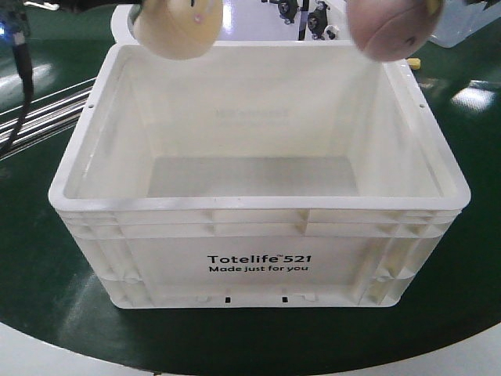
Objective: Place moving items into box and shelve
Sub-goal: 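Lift both plush eggs over the crate and release them inside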
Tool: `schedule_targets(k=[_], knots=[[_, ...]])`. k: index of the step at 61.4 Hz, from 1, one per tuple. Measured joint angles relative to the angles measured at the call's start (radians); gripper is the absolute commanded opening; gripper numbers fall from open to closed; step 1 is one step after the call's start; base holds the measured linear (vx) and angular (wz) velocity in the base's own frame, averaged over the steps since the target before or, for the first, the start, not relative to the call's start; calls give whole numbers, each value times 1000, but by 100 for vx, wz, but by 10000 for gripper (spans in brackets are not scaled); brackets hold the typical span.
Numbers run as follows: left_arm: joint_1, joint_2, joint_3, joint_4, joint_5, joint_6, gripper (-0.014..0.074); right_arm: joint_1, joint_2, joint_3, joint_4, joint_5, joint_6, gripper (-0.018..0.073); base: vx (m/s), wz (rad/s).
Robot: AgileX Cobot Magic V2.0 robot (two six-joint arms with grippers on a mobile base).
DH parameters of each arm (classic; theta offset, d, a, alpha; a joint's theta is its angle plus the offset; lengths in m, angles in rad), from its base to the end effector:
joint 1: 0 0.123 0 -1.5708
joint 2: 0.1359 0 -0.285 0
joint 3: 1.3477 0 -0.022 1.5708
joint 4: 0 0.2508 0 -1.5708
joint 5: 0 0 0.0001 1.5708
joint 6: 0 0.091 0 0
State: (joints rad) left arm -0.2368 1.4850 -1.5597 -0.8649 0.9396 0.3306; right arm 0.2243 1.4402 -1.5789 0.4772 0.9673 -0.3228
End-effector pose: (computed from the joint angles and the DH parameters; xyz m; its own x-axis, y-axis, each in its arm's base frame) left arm 0.2968 -0.1292 0.4314 -0.6874 -0.0545 -0.7242 0.5229 0.6550 -0.5455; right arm 0.2909 0.1017 0.4322 -0.5980 -0.1719 -0.7828 -0.5141 0.8316 0.2101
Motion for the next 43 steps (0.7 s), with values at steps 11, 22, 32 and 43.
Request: schedule_targets(k=[11, 22, 32, 43], knots=[[0, 106, 1, 74, 6, 0, 159, 158, 132, 3, -230, -70, 104, 72, 0, 0], [-19, 201, 1, 116, 24, 0, 389, 223, 238, 5, -259, -138, 131, 260, 0, 0], [-40, 226, 1, 134, 23, 59, 499, 244, 292, 5, -268, -143, 128, 524, 0, 0], [-45, 231, -19, 135, 9, 98, 500, 244, 281, 5, -281, -160, 121, 702, 0, 0]])
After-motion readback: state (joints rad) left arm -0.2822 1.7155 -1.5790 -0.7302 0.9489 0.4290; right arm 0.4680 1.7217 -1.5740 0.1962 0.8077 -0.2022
